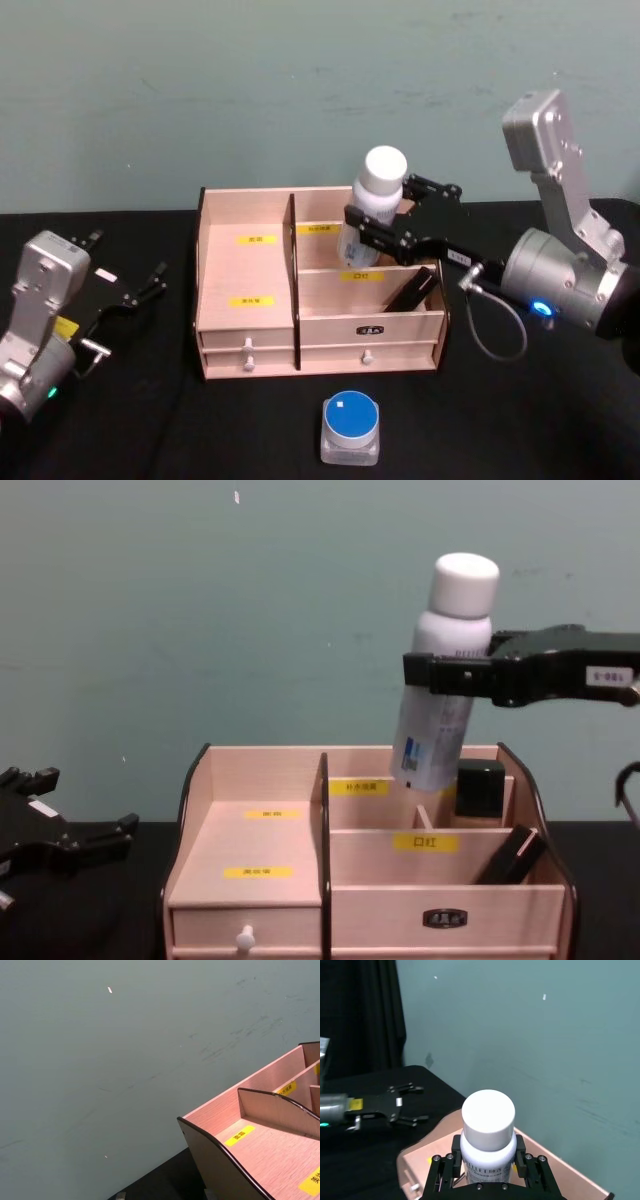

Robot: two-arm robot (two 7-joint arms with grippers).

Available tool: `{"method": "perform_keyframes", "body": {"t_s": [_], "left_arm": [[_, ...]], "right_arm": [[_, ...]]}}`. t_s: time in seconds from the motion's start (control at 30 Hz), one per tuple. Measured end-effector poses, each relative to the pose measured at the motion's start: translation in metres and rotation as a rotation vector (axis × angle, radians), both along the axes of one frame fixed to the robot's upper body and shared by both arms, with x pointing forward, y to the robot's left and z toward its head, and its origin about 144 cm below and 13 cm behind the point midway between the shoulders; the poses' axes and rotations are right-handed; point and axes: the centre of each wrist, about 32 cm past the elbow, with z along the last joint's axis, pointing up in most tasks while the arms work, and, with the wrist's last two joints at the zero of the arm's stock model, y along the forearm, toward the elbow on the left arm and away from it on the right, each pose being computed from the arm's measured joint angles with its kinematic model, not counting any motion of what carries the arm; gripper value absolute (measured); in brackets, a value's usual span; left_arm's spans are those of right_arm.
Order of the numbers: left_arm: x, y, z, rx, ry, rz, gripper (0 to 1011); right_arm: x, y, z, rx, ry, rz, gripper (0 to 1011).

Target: Pick up the facial cleanser and watermelon frost from the table and place them into the tiered storage box.

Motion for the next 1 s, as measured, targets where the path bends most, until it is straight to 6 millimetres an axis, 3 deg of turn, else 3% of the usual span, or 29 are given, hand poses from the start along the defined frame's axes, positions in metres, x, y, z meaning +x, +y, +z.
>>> {"method": "perform_keyframes", "body": {"t_s": [0.43, 1.0], "left_arm": [[0.0, 0.0, 0.0, 0.0, 0.0, 0.0, 1010], [0.0, 0.0, 0.0, 0.0, 0.0, 0.0, 1010]], "right_arm": [[0.041, 0.007, -0.012, 0.019, 0.028, 0.003, 612], [0.064, 0.018, -0.031, -0.008, 0.043, 0.019, 612]]}}
